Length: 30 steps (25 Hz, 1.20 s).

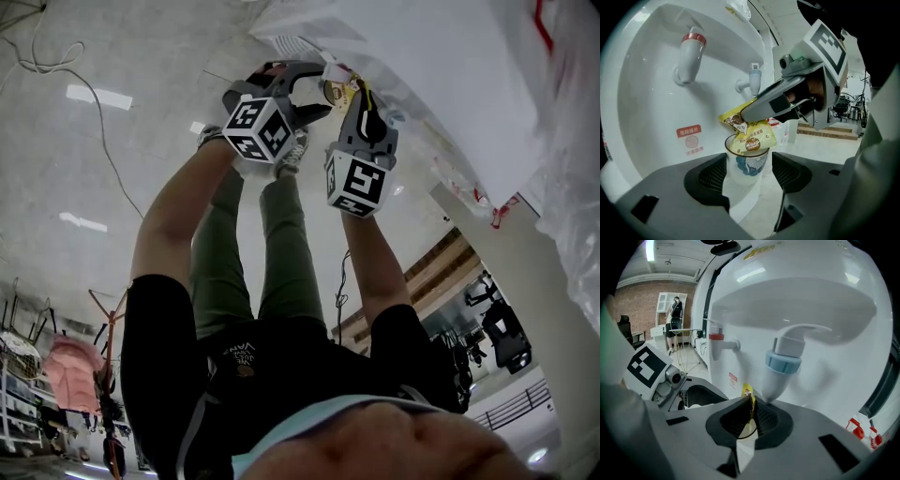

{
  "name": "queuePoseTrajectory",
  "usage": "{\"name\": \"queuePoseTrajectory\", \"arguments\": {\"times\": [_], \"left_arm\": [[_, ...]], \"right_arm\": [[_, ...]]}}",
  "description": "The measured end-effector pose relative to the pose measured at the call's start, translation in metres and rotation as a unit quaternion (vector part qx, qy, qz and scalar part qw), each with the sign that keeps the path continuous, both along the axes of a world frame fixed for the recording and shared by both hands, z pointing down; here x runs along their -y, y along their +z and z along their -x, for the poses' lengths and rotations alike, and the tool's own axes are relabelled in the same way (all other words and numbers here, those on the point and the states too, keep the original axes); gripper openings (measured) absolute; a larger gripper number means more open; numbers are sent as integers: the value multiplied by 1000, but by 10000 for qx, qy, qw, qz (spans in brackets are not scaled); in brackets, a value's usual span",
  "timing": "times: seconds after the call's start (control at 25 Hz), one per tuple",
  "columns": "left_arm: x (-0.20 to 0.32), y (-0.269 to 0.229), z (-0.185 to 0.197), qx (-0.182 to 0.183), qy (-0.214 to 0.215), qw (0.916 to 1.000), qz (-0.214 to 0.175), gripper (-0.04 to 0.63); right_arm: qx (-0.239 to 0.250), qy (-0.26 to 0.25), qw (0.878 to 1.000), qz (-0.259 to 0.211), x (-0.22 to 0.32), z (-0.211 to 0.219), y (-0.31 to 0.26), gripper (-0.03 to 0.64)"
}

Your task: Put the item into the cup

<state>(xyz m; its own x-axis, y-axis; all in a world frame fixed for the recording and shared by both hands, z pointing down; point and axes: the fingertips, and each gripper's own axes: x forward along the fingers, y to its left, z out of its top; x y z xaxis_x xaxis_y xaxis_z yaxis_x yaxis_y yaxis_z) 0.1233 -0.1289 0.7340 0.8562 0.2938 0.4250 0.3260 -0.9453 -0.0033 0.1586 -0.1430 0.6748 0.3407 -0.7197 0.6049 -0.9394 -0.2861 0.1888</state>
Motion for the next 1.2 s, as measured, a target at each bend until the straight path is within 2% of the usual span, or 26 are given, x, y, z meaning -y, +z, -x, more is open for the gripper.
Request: {"name": "queuePoseTrajectory", "arguments": {"times": [0.12,0.6,0.76,1.2], "left_arm": [[1,1,-1,-38,13,10000,11,304],[0,6,-3,-26,-35,9999,125,304],[0,6,-3,-15,-59,9999,135,304],[0,7,-5,-69,-144,9997,203,304]], "right_arm": [[23,12,10000,-22,3,-3,4,46],[728,236,9957,-514,-3,-8,4,51],[968,146,9942,-440,-9,2,7,55],[570,-230,9981,8,-3,6,21,54]]}}
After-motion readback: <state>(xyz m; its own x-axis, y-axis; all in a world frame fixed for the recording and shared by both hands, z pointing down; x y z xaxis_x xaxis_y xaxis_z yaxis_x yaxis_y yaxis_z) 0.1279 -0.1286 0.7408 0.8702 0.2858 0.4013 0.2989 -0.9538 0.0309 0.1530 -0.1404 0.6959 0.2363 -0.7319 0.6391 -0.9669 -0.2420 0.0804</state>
